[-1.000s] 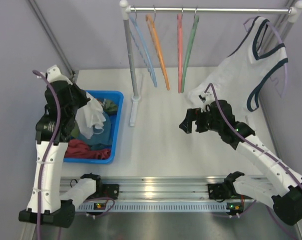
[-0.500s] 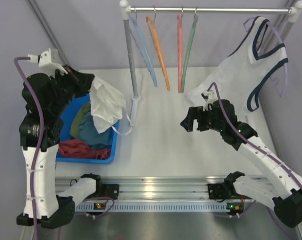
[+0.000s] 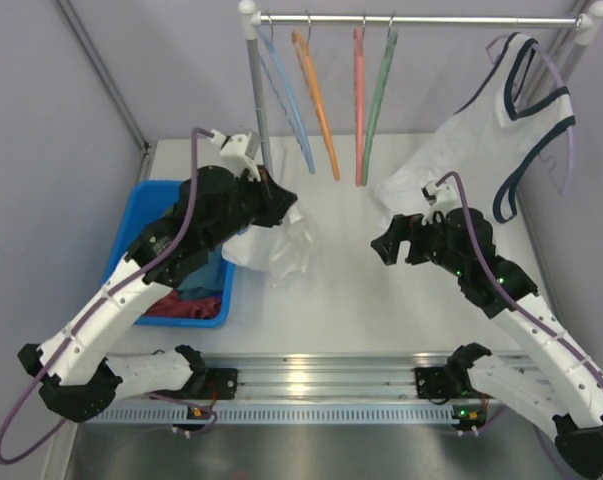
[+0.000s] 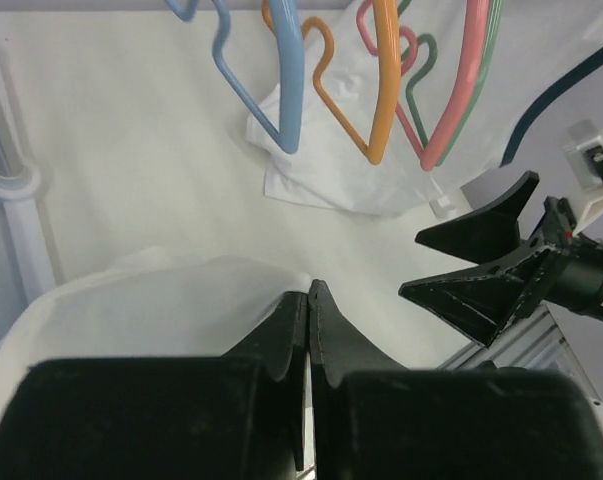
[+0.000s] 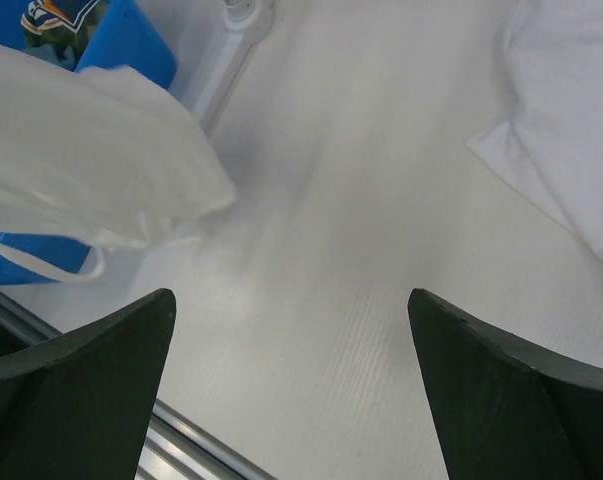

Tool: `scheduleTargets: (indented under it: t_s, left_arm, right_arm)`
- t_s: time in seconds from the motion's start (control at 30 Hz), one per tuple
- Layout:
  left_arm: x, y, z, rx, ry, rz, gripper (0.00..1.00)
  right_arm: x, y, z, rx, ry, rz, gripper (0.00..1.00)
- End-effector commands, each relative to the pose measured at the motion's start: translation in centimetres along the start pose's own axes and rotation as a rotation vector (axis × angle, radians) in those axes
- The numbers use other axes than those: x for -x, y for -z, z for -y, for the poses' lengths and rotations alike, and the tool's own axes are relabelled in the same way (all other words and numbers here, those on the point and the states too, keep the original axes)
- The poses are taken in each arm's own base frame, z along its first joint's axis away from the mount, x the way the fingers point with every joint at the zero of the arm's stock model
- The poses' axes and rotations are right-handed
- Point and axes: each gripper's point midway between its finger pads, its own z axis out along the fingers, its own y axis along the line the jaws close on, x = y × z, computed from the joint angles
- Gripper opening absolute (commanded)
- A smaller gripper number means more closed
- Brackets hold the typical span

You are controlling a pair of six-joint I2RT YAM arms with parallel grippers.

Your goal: Place the tank top on the hanger

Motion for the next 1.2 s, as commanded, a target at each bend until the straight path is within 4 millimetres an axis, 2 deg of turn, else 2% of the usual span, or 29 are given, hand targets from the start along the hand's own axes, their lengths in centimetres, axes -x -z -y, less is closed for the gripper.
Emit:
scheduleTargets:
  t_s: [0.0,0.03,0.07,0.13,0.23,0.37,0.5,0.53,0.57,0.6,0.67,0.7,0.73,0.83,0.97,1.0,1.13,1.17]
  left_arm:
    - [0.2,-1.8,1.7,-0.001,0.034,0.092,0.00]
    - [-1.6,-2.8,1.3,0.014,0.040,0.058,0.00]
    - [-2.3,-3.4,1.5,0.007,0.050,0.052,0.00]
    - [-5.9,-5.4,0.8,0.017,0.063,-0.027,0.00]
    - [-9.1,-7.8,0.8,-0.002,0.077,-0.089,0.00]
    - [-11.2,-9.9,0.1,0.029,0.069,-0.130,0.00]
    - [-13.3,-10.6,-3.3,0.180,0.072,-0.152,0.00]
    - [-14.3,-10.6,-4.5,0.227,0.076,-0.159,0.00]
    - [-14.9,-10.6,-5.1,0.242,0.081,-0.166,0.00]
    - [-15.5,-10.8,-6.3,0.275,0.088,-0.180,0.00]
    - [-17.2,-10.6,-8.5,0.348,0.104,-0.222,0.00]
    - [-17.6,-10.7,-9.9,0.386,0.114,-0.230,0.00]
    - [-18.8,-10.4,-11.3,0.422,0.130,-0.254,0.00]
    - [-20.7,-9.9,-13.9,0.455,0.166,-0.284,0.00]
    - [-22.5,-10.0,-14.9,0.441,0.178,-0.330,0.14]
    - [-22.9,-10.2,-14.5,0.415,0.180,-0.353,0.28]
    - [-22.2,-10.2,-13.3,0.348,0.139,-0.366,0.47]
    - [-21.9,-10.1,-13.1,0.334,0.127,-0.361,0.48]
  right_arm:
    - [2.8,2.0,-0.4,-0.014,0.020,0.095,1.00]
    - [2.9,2.3,-0.4,-0.020,0.018,0.100,1.00]
    - [2.9,2.6,-0.1,-0.032,0.020,0.105,1.00]
    - [2.4,2.9,0.2,-0.046,0.021,0.095,1.00]
    - [1.3,3.0,0.7,-0.060,0.023,0.068,1.00]
    - [-0.1,3.0,1.7,-0.097,0.020,0.040,0.98]
    - [-2.4,2.2,2.2,-0.102,-0.012,-0.015,0.95]
    - [-2.9,1.9,2.4,-0.106,-0.017,-0.030,0.94]
    - [-3.7,1.4,1.8,-0.069,-0.032,-0.061,0.89]
    - [-5.1,0.9,2.0,-0.067,-0.041,-0.096,0.86]
    - [-6.5,0.3,2.0,-0.051,-0.068,-0.131,0.81]
    - [-8.0,-0.4,2.6,-0.064,-0.079,-0.162,0.80]
    - [-8.7,-0.7,2.8,-0.068,-0.085,-0.176,0.79]
    - [-11.1,-1.7,3.7,-0.087,-0.094,-0.225,0.75]
    - [-13.0,-2.9,4.1,-0.081,-0.097,-0.275,0.59]
    - [-13.4,-3.2,4.2,-0.083,-0.097,-0.292,0.58]
    - [-14.7,-4.0,4.5,-0.103,-0.097,-0.326,0.51]
    - [-15.0,-4.2,4.5,-0.106,-0.100,-0.333,0.49]
